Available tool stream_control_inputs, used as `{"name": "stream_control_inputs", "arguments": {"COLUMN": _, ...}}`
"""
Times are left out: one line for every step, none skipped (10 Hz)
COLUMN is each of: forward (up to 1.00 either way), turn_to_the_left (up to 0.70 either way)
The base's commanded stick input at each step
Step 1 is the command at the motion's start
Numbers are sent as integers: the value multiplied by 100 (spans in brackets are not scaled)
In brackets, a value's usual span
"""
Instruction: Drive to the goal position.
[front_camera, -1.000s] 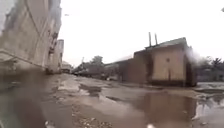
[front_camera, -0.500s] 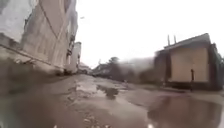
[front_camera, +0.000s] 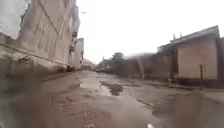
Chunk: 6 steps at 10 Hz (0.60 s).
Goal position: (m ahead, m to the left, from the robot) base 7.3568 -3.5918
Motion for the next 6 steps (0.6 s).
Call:
{"name": "stream_control_inputs", "arguments": {"forward": 50, "turn_to_the_left": 7}}
{"name": "stream_control_inputs", "arguments": {"forward": 50, "turn_to_the_left": 7}}
{"name": "stream_control_inputs", "arguments": {"forward": 50, "turn_to_the_left": 7}}
{"name": "stream_control_inputs", "arguments": {"forward": 50, "turn_to_the_left": 7}}
{"name": "stream_control_inputs", "arguments": {"forward": 50, "turn_to_the_left": 7}}
{"name": "stream_control_inputs", "arguments": {"forward": 50, "turn_to_the_left": 7}}
